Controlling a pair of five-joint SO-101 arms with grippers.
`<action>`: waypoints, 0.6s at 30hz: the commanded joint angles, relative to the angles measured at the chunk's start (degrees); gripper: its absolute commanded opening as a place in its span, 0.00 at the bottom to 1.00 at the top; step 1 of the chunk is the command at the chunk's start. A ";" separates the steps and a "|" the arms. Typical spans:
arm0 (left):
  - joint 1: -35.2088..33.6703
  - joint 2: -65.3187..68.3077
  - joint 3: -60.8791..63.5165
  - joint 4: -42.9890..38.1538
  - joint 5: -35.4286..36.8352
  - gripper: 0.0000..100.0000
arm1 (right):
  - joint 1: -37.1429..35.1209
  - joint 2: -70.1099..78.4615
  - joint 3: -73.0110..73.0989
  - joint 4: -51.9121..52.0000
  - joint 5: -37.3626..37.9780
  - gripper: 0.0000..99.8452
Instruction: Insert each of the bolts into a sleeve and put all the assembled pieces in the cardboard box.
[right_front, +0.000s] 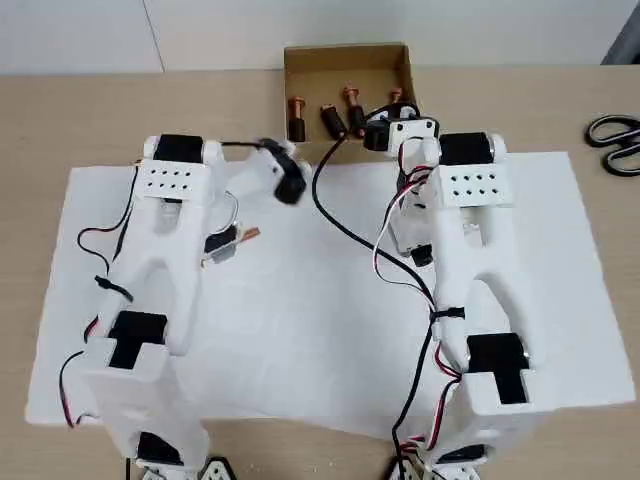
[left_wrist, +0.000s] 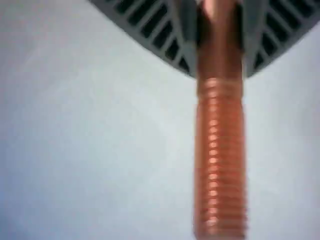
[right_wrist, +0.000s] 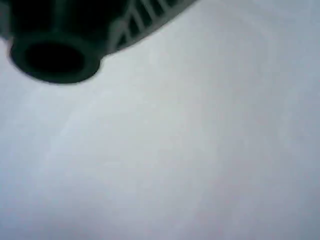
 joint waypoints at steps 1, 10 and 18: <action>0.18 -0.53 -2.33 0.62 -13.10 0.01 | 0.31 -3.21 -0.18 0.40 -0.79 0.02; 1.05 -0.35 -2.15 -7.03 -19.96 0.01 | 0.40 -3.21 -0.18 0.48 -0.79 0.02; 4.57 3.69 -2.51 -10.46 -20.04 0.03 | 0.48 -3.12 -0.18 0.40 -0.70 0.02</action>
